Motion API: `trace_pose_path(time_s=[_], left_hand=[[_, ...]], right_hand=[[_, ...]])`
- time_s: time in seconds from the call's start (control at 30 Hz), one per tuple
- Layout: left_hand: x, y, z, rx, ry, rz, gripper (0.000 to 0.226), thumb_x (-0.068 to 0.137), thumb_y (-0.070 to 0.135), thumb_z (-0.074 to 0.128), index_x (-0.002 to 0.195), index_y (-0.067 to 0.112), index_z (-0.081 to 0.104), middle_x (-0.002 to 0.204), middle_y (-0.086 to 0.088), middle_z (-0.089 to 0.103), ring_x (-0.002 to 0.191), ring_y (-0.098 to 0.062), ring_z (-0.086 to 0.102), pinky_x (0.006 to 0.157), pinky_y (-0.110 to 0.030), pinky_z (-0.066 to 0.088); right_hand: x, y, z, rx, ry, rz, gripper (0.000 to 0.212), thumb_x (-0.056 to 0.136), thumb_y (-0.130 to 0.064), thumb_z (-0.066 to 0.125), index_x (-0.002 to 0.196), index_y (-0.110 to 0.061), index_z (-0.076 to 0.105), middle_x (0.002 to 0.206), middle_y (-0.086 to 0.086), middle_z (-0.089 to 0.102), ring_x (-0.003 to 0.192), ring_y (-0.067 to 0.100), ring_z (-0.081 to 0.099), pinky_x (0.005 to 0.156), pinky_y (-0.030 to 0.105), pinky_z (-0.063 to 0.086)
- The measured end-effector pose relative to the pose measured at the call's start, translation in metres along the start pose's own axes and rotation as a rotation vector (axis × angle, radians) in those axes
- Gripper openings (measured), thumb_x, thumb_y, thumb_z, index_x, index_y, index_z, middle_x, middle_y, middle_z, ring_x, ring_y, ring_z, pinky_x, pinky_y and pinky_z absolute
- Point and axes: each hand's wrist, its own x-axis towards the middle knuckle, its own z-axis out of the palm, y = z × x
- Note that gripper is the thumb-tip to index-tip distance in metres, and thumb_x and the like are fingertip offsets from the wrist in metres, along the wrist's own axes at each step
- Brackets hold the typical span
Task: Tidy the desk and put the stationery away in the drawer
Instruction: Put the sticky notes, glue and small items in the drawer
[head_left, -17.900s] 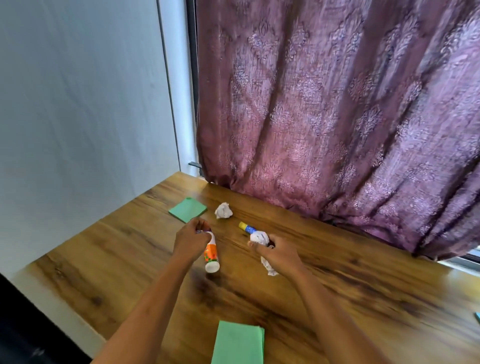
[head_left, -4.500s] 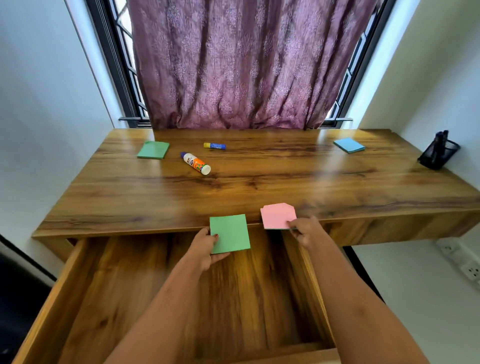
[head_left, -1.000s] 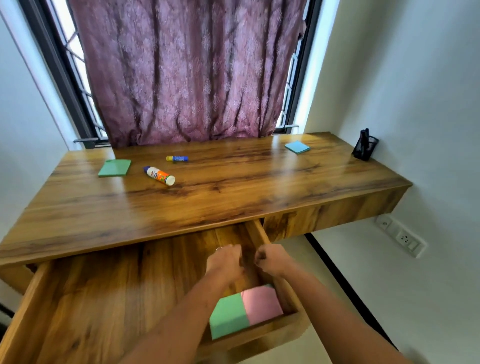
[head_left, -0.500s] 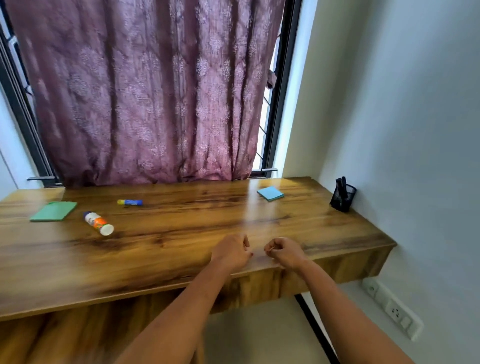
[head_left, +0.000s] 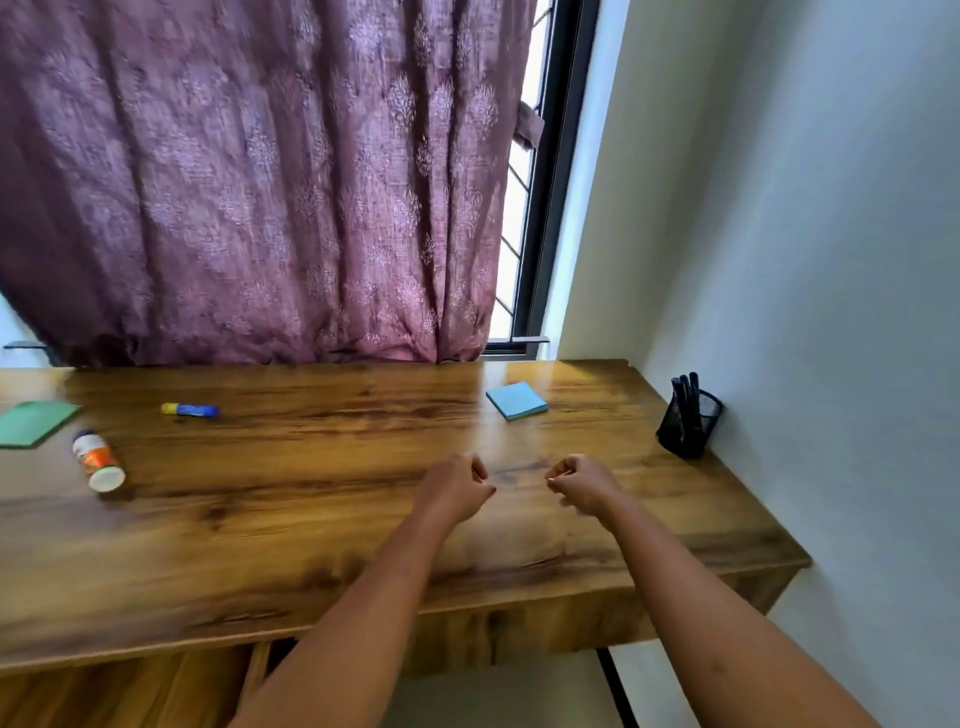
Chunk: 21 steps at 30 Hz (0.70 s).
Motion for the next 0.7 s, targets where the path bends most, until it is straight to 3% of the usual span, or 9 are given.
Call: trace_pose_path(time_s=[0.1,0.27,0.4,0.7], left_hand=[[0.029,0.001,0.008,-0.036,-0.004,-0.024,0.022,0.085,0.029,0.066,0.104,0.02,0.063,0.102,0.0,0.065,0.09,-0.014,0.06,0.076,-0.029,0.053],[0.101,-0.009,0.019,-0.092,0.0,-0.053,0.022,0.081,0.031,0.069,0.098,0.018,0.066,0.101,-0.002,0.069,0.091,-0.017,0.063,0.079,-0.032,0.054],[0.165,-0.012,0.02,-0.112,0.01,-0.065,0.019,0.08,0.027,0.069,0.096,0.016,0.066,0.102,-0.003,0.07,0.093,-0.019,0.064,0.079,-0.029,0.049],[0.245,-0.025,0.021,-0.089,-0.036,-0.126,0.017,0.082,0.026,0.065,0.097,0.018,0.064,0.105,-0.001,0.069,0.096,-0.019,0.063,0.075,-0.026,0.044]], right_hand=[[0.033,-0.003,0.003,-0.034,0.033,0.017,0.004,0.088,-0.016,0.06,0.085,-0.019,0.062,0.093,0.003,0.062,0.084,0.016,0.057,0.057,0.022,0.042],[0.109,-0.012,-0.004,-0.12,0.073,0.043,0.018,0.085,-0.017,0.062,0.103,-0.015,0.065,0.107,0.005,0.066,0.098,0.021,0.06,0.085,0.035,0.053],[0.17,-0.023,-0.01,-0.216,0.102,0.09,0.032,0.082,-0.018,0.057,0.114,-0.017,0.058,0.116,0.006,0.062,0.104,0.024,0.059,0.086,0.033,0.05],[0.261,-0.027,0.008,-0.316,0.089,0.18,0.069,0.084,-0.051,0.059,0.137,-0.013,0.039,0.142,0.012,0.043,0.132,0.033,0.038,0.101,0.038,0.038]])
